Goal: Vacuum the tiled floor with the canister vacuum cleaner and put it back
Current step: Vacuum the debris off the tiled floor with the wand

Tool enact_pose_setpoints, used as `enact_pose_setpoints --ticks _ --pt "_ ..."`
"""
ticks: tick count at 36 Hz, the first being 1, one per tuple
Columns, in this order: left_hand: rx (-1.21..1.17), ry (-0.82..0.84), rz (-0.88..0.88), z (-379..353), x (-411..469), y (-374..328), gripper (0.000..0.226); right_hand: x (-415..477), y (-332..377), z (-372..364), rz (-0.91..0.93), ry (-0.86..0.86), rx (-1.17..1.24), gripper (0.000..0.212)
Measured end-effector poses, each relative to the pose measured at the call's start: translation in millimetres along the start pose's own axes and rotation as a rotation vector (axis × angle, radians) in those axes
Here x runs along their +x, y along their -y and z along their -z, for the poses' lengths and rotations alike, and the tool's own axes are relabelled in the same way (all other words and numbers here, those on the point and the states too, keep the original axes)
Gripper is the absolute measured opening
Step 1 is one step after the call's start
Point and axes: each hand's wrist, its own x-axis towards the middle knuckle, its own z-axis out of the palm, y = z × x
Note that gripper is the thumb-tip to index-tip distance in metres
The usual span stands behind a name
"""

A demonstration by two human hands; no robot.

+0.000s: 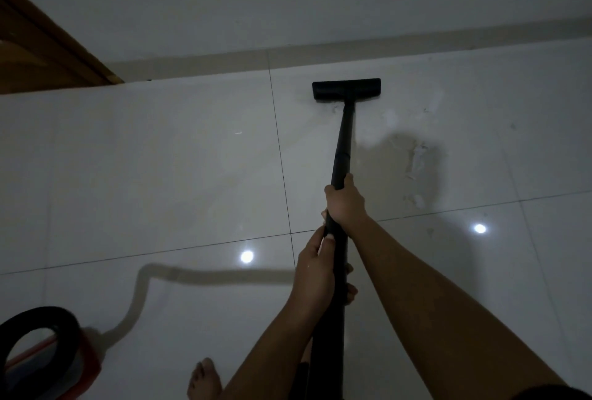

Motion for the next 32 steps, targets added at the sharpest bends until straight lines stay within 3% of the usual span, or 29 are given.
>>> enact_pose_setpoints --ticks 16,32 --pt "-0.004 -0.034 0.006 10.3 -27.6 31.3 0.036 -30.7 -31.5 -12.6 -0.014 0.006 -0.039 0.063" --pt "0.058 0.041 -0.003 39.6 -75.0 82.0 0.036 -83.6 -86.1 -35.5 -0.035 -0.035 -0.083 0.063"
